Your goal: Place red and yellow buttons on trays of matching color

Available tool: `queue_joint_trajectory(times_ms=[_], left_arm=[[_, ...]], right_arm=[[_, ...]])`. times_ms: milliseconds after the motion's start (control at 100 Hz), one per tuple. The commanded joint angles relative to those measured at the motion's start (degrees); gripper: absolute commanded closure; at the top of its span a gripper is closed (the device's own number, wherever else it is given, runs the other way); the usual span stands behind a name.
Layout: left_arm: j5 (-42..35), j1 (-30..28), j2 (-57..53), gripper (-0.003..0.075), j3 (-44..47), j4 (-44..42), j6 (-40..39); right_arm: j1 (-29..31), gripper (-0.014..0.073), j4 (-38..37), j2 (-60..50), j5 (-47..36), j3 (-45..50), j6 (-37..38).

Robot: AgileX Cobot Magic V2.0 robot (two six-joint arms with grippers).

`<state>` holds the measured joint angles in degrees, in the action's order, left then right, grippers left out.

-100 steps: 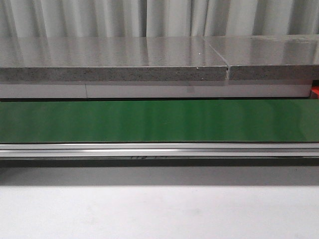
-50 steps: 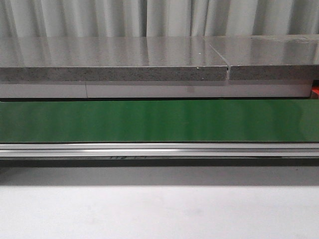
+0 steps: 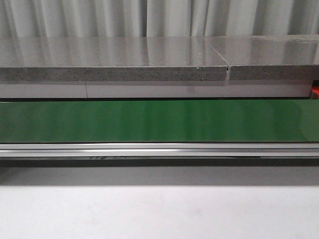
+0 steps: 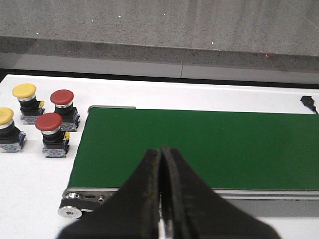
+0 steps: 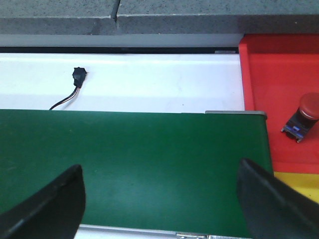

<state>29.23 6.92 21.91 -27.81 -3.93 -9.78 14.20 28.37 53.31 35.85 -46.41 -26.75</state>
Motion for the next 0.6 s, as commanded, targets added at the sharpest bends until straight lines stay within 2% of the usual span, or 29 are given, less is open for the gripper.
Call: queue_joint_trajectory(times_ms=[0, 100, 340, 590], left_arm=[[-4.0, 0.3, 0.3, 0.0739, -1.5, 0.3, 0.1], [-4.0, 0.3, 0.3, 0.0739, -1.5, 0.3, 0.1], [-4.0, 0.3, 0.3, 0.0739, -1.5, 0.3, 0.1], [-4.0, 0.3, 0.3, 0.0739, -1.5, 0.3, 0.1]], right_arm=[[0.0, 0.0007, 1.3, -3.8, -3.4, 0.6, -0.9], [0.0, 0.0138, 1.3, -5.8, -3.1, 2.2, -0.9], [0.0, 0.0662, 1.3, -6.2, -2.3, 2.5, -0.9], [0.0, 0.0660, 1.3, -6.0, -2.3, 2.5, -0.9]])
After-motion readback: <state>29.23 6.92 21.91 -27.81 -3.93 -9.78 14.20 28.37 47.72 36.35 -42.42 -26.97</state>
